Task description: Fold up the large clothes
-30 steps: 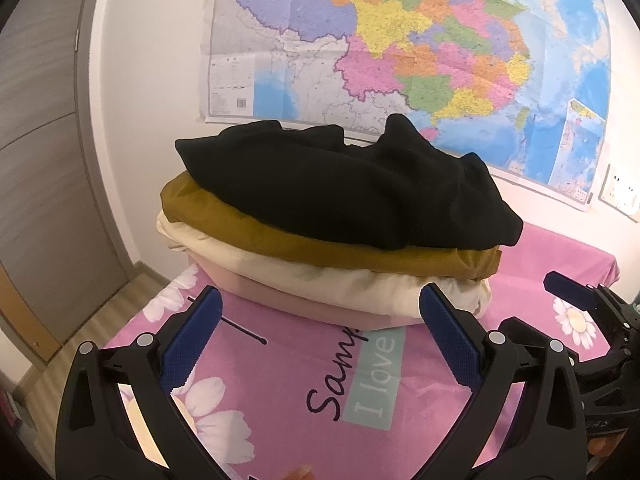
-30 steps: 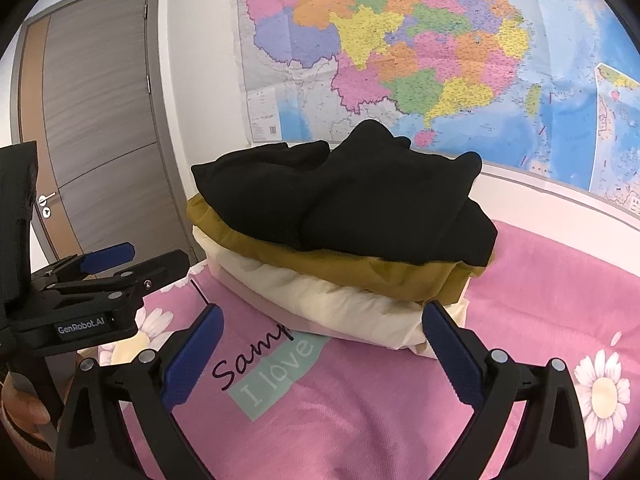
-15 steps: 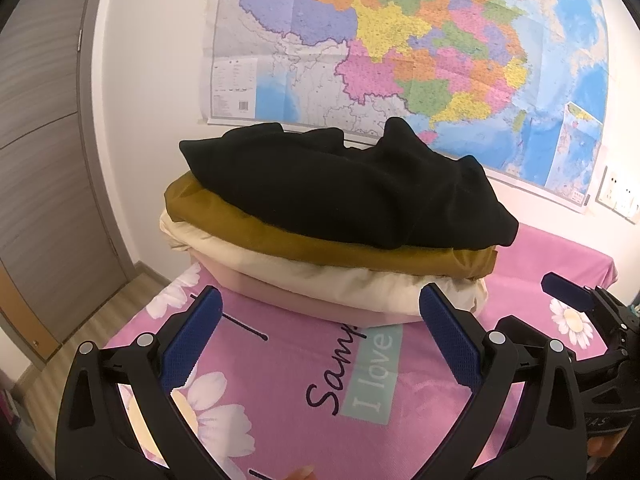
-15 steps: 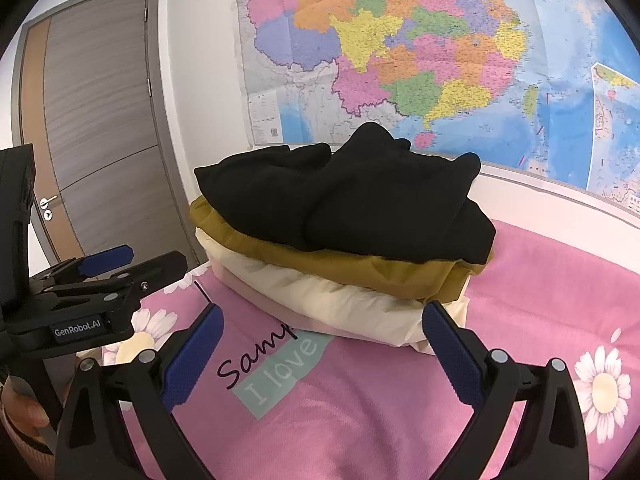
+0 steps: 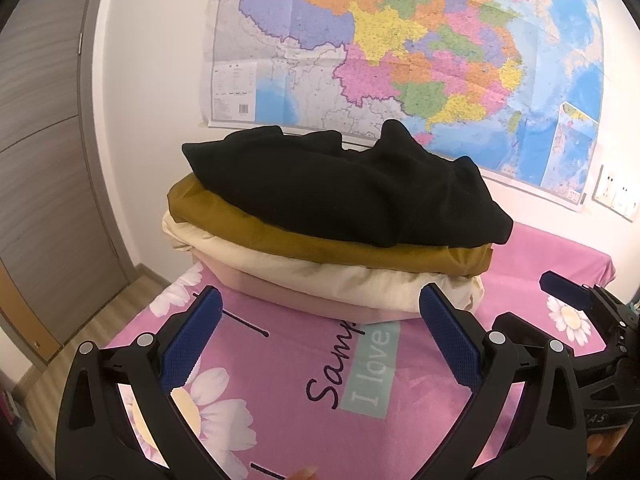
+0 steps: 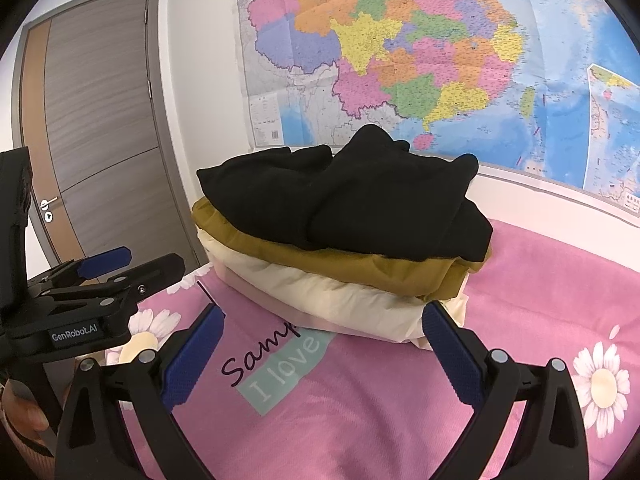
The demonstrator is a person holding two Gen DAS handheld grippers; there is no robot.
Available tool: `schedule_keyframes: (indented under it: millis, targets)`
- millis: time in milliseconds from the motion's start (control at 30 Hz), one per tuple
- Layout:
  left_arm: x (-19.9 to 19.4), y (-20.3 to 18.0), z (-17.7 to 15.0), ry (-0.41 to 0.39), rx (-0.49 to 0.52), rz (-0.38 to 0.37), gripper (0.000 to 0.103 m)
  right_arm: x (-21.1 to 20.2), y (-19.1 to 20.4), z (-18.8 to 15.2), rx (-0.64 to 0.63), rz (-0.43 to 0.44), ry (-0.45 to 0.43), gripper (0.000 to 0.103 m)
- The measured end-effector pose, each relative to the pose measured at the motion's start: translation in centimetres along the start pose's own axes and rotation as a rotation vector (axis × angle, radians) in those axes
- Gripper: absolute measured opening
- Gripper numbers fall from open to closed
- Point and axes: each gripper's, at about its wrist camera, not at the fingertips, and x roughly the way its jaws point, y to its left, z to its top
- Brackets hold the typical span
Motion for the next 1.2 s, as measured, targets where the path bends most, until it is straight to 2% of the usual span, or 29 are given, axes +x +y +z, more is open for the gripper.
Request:
schedule_keyframes:
  millis: [1200]
  targets:
    - [-1.1, -0.7, -0.9, 0.005, 0.014, -0.013, 0.097, -1.4, -0.2, -1.3, 0.034, -0.002, -0.004, 0.097]
